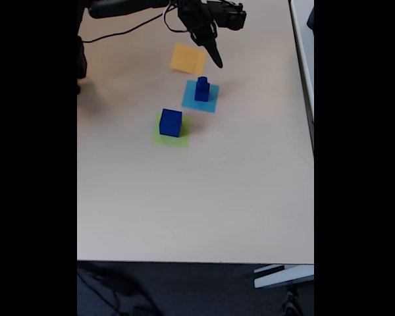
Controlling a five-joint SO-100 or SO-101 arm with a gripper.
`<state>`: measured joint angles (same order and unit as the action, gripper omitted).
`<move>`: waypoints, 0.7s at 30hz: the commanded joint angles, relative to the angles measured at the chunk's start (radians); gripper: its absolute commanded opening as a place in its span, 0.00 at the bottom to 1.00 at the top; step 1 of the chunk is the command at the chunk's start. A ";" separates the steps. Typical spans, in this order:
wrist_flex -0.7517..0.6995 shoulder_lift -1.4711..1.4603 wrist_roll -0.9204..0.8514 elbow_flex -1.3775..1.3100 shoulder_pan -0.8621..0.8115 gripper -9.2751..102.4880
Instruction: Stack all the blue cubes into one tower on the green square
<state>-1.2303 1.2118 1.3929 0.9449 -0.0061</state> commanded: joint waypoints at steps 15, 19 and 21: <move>0.006 0.025 0.023 -0.011 -0.057 0.40; -0.002 0.029 0.018 0.005 -0.051 0.39; -0.011 0.031 0.023 0.028 -0.049 0.38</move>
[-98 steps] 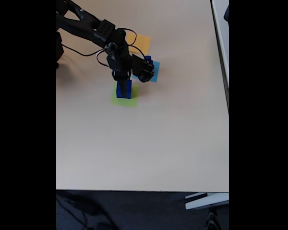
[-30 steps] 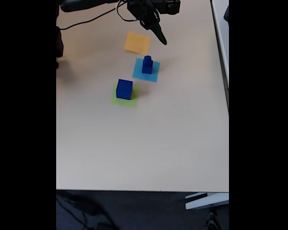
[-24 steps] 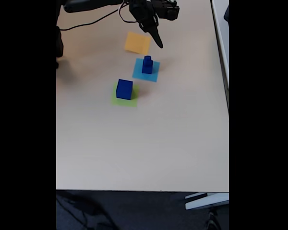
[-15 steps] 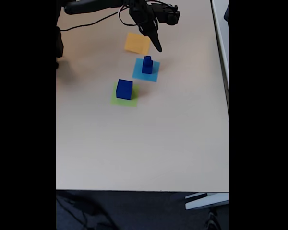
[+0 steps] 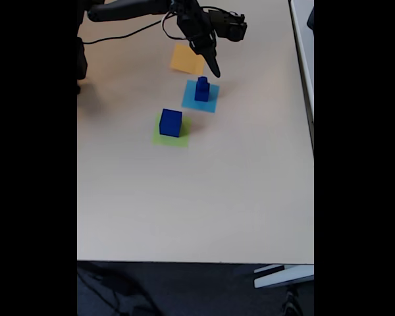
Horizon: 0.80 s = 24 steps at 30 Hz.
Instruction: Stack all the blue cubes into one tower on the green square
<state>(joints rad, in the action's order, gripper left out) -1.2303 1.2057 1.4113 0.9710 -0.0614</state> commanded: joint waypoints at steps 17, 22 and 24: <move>0.003 0.072 -0.021 0.150 -0.009 0.37; 0.014 0.066 -0.031 0.149 -0.014 0.36; 0.025 0.064 -0.032 0.156 -0.015 0.36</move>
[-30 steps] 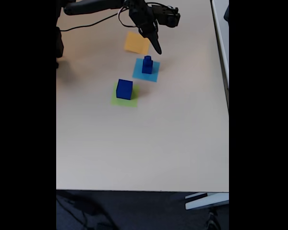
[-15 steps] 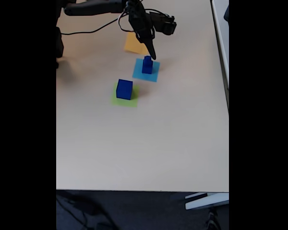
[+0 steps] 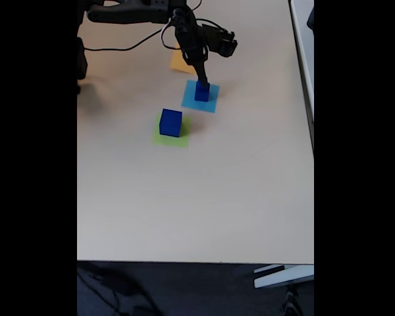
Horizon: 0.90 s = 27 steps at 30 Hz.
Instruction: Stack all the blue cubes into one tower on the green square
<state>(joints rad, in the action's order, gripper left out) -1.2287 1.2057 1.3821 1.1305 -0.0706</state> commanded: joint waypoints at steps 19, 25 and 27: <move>0.048 0.074 -0.023 0.072 -0.043 0.32; 0.054 0.072 -0.028 0.067 -0.051 0.32; 0.054 0.061 -0.037 0.046 -0.052 0.32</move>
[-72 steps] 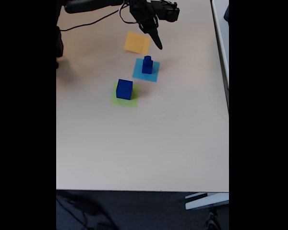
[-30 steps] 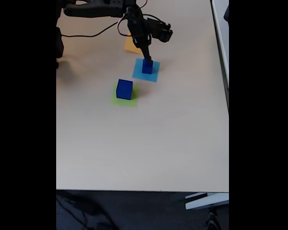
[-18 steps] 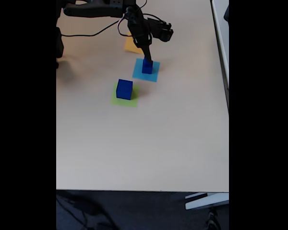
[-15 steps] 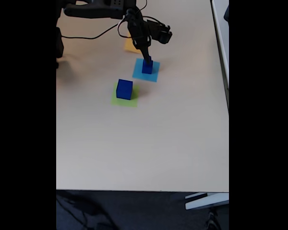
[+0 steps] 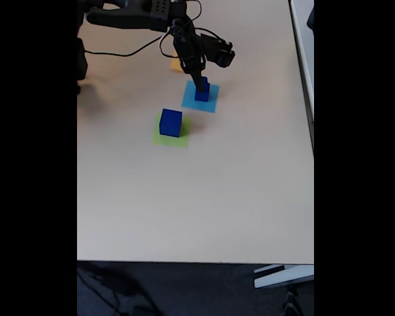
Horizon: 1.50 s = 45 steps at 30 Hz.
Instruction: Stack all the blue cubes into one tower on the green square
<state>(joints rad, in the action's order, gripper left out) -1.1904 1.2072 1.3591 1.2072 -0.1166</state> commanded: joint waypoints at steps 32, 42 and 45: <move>0.008 -0.026 -0.002 -0.141 0.009 0.32; 0.006 -0.048 -0.006 -0.164 0.009 0.30; 0.002 -0.048 -0.005 -0.163 0.009 0.29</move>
<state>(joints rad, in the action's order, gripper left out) -1.1904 1.1428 1.3484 1.1045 -0.1120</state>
